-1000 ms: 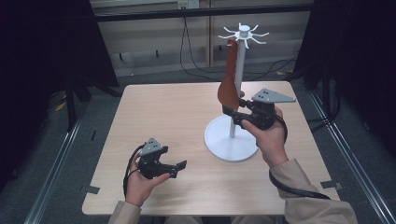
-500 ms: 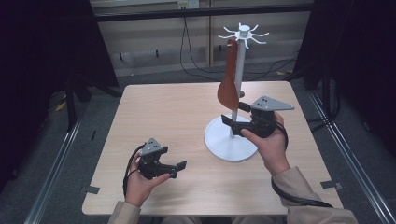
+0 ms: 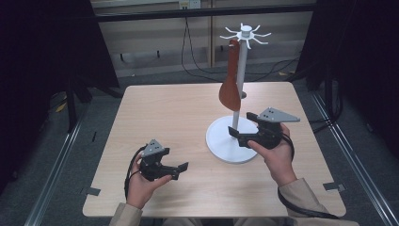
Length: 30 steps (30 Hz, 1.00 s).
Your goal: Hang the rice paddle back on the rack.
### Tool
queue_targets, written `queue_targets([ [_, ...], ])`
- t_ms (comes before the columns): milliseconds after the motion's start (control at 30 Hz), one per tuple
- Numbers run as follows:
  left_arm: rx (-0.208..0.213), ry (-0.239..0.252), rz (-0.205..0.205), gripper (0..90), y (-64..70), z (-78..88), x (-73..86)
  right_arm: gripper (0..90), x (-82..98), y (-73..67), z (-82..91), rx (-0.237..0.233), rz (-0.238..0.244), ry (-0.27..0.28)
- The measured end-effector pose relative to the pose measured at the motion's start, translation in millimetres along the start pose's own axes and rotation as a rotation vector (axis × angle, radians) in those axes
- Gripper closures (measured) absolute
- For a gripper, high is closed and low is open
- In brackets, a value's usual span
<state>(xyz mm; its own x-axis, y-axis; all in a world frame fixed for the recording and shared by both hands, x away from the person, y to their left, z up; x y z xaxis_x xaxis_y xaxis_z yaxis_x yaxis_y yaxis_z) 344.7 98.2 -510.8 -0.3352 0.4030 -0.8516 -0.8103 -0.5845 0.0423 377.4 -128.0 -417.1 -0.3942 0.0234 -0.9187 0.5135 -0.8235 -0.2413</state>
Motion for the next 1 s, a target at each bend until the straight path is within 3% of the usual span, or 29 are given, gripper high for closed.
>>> queue_targets([
  [1000,0.000,-0.007,0.005,3.6,0.1,-1.1,2.0,8.4,67.6,8.8,11.6,-0.013,-0.025,-0.099],
])
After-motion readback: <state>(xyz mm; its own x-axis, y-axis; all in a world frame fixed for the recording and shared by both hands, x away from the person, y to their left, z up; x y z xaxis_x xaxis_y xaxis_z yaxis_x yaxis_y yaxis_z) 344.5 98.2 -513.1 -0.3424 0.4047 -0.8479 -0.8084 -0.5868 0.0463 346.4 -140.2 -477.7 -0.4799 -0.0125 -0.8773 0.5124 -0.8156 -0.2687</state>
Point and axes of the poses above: each handheld gripper's, and its own axes: z roughly backward along the jaws, x roughly out of its underside, y roughly to its right, the point moved 10 cm from there along -z, roughly forward along the jaws, and after that the axes turned 10 degrees about -z, right-handed, at the moved point
